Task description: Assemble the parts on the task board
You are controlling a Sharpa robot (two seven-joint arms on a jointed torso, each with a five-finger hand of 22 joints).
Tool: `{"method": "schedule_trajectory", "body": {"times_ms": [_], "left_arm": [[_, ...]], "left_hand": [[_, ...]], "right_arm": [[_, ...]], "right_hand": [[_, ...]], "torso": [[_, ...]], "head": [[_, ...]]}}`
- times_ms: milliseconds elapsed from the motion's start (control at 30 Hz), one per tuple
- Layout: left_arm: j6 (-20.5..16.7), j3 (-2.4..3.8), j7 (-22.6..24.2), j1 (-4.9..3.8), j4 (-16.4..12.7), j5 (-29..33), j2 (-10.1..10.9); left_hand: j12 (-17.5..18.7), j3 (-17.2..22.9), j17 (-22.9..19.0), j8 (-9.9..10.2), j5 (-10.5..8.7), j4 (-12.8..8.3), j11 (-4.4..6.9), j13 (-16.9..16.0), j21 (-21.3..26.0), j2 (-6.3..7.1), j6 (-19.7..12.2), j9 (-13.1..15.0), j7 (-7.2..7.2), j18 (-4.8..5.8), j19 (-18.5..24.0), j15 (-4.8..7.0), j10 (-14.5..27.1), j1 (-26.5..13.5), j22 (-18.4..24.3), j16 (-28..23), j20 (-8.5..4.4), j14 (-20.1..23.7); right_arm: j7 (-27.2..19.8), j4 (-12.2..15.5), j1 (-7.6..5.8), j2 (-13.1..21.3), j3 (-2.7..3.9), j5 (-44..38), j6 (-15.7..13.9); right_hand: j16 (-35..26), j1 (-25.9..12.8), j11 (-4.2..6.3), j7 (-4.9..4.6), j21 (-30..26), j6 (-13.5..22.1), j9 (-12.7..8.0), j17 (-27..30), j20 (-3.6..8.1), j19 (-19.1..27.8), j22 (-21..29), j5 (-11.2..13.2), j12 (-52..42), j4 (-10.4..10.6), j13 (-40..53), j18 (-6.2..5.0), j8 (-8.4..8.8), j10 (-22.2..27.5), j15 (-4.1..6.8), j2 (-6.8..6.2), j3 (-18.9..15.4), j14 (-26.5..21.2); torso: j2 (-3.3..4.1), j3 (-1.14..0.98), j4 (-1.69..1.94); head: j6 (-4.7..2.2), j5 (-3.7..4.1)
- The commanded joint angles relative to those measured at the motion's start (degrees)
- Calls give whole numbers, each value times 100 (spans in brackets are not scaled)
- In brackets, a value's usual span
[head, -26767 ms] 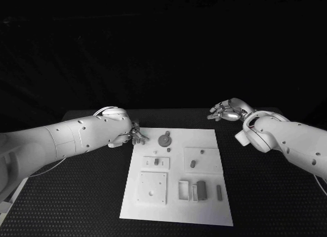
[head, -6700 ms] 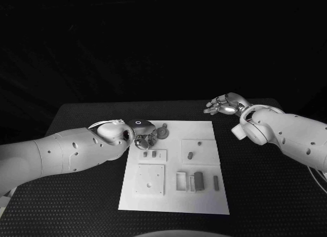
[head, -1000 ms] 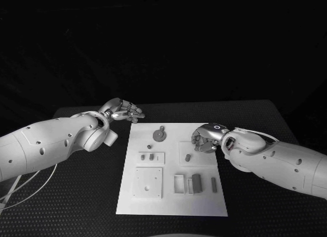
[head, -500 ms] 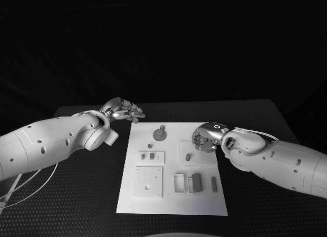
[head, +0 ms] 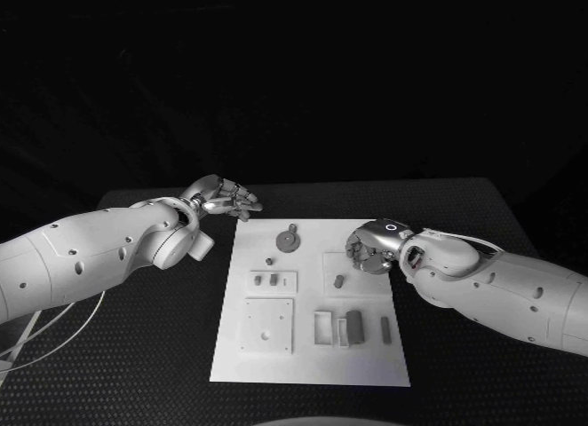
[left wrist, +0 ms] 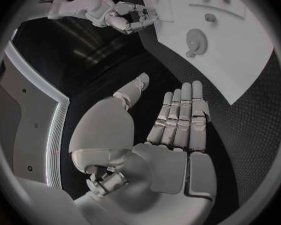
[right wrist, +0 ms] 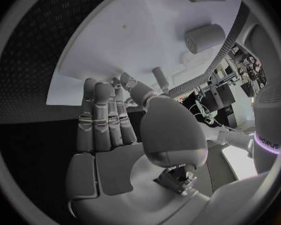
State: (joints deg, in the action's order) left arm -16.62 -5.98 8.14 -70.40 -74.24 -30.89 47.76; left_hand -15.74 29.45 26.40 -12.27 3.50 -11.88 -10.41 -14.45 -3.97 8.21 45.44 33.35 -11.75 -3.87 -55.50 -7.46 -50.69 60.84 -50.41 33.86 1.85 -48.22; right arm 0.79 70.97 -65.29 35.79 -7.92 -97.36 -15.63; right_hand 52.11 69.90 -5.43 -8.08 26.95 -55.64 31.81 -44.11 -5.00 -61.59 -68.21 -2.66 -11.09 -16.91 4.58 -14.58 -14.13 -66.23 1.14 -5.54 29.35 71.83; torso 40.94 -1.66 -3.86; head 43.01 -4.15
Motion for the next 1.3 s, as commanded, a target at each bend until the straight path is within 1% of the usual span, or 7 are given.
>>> {"method": "schedule_trajectory", "body": {"times_ms": [33, 300, 500, 600, 900, 1033, 1300], "left_arm": [[77, 4, 23, -7, -4, -16, -7], [85, 4, 30, -7, -1, -16, -9], [77, 4, 28, -7, -2, -16, -8], [46, 3, 18, -7, -4, -16, 0], [44, 3, 18, -8, -10, -16, 5], [18, 3, 22, -9, -19, -16, 17], [21, 3, 29, -9, -12, -16, 17]], "left_hand": [[-12, -28, 9, -2, -22, -8, -24, 8, 12, -41, -35, -9, -37, -44, 24, -12, 32, 9, 9, -37, 7, 4], [-14, -28, 16, -1, -22, -9, -24, 15, 11, -47, -42, -12, -40, -43, 26, -13, 32, 16, 14, -44, 7, 4], [-17, -30, 22, -2, -22, -5, -25, 21, 9, -54, -44, -13, -42, -42, 26, -13, 31, 15, 17, -47, 8, 1], [-19, -34, 29, -1, -23, 5, -25, 28, 7, -62, -51, -15, -44, -42, 23, -12, 30, 7, 20, -51, 8, -5], [-27, -42, 52, 19, -22, 32, -24, 51, 1, -75, -102, -29, -64, -44, 14, -8, 28, -8, 30, -64, 4, -18], [-33, -42, 65, 30, -22, 30, -22, 63, -3, -73, -132, -36, -74, -46, 7, -5, 25, 4, 35, -71, 1, -28], [-45, -47, 90, 49, -22, 32, -20, 84, -7, -74, -189, -48, -97, -46, -4, 0, 16, 17, 44, -84, -3, -43]], "right_arm": [[202, -42, 58, 34, -53, -158, 328], [254, -29, 60, 34, -74, -330, 320], [278, -62, 62, 19, -88, -400, 332], [244, -82, 62, 13, -110, -400, 296], [257, -131, 75, -23, -148, -565, 323], [299, -139, 76, -26, -154, -657, 328], [316, -91, 77, -29, -155, -724, 177]], "right_hand": [[7, 8, -13, -19, -24, 45, -14, 5, 0, 40, -11, -10, 42, 2, -7, -42, 36, 25, -20, -79, -40, -30], [11, 69, 0, 1, -29, -10, -18, 6, -2, 37, -22, -11, 43, 2, 16, -42, 4, -58, -10, -65, -16, -28], [27, 69, 26, 27, -19, -74, -19, 5, 3, 8, -39, -11, 29, 4, 51, -42, -32, -160, 13, 27, 7, 6], [32, 69, 43, 45, -15, -116, -17, 7, 7, -5, -46, -11, 19, 6, 70, -42, -55, -215, 28, 107, 32, 22], [89, 28, 129, 128, 32, -321, 5, -12, 50, -86, -95, -11, -40, 4, 154, -42, -167, -455, 109, 235, 58, 105], [137, 34, 168, 156, 70, -393, 10, -33, 82, -147, -124, -11, -60, 3, 192, -42, -202, -546, 149, 252, 66, 160], [314, 84, 252, 196, 166, -512, 26, -132, 161, -288, -201, -11, -83, 3, 279, -42, -261, -711, 234, 267, 84, 243]], "torso": [[0, -2, -3], [1, -1, 0], [3, -2, 0], [3, -2, 2], [3, -6, -7], [4, -4, -10], [1, -2, 2]], "head": [[6, -3], [13, 7], [14, 8], [12, 15], [26, 12], [30, 18], [48, 39]]}}
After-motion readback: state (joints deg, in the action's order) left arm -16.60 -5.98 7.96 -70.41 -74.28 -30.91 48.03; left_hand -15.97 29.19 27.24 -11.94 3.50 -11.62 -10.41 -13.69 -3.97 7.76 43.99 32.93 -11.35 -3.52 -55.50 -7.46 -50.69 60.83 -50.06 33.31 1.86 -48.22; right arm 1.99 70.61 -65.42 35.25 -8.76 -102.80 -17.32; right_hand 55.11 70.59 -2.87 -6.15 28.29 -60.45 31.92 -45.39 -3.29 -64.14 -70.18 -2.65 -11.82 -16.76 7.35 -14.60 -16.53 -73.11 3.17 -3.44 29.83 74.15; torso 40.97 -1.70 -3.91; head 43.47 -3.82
